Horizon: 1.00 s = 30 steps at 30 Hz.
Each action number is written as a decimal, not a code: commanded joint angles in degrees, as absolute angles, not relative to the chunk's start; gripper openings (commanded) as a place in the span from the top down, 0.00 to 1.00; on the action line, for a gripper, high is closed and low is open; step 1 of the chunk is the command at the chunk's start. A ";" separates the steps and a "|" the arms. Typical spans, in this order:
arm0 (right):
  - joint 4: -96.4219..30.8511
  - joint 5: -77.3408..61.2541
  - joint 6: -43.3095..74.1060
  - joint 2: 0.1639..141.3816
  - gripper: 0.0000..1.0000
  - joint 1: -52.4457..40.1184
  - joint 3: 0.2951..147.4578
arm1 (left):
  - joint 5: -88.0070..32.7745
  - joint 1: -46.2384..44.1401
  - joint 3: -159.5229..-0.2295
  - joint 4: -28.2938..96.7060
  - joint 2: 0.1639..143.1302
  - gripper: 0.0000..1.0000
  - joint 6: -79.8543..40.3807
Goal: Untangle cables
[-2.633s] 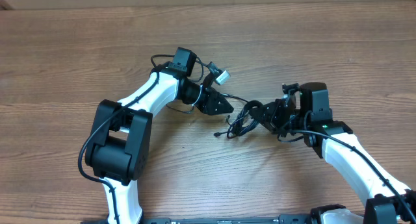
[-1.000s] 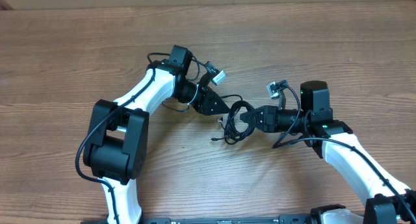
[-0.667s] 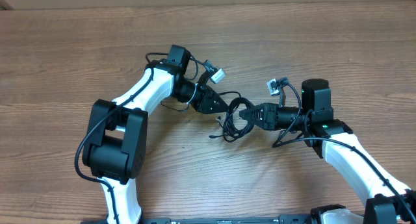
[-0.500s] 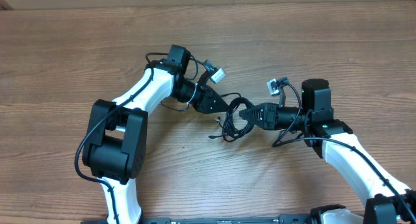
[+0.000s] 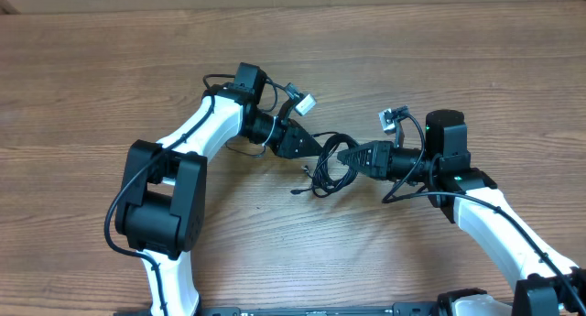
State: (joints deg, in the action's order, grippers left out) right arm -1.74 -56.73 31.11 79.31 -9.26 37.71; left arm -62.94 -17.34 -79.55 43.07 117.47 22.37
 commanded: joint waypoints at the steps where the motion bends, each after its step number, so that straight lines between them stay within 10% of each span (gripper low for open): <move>1: -1.54 -53.95 31.79 79.26 0.96 -9.26 38.70 | -60.75 -17.91 -80.84 42.54 117.84 0.73 21.04; 5: -3.33 -49.52 35.92 79.29 0.95 -9.26 38.70 | -54.57 -17.91 -80.84 40.18 117.84 0.59 12.53; 26: -15.14 -28.71 78.13 79.31 0.96 -9.32 38.70 | -61.17 -18.02 -80.86 38.70 117.84 0.66 8.05; 30: -17.37 -28.53 82.65 79.31 0.96 -9.32 38.70 | -73.89 -18.04 -80.84 42.83 117.84 0.41 21.37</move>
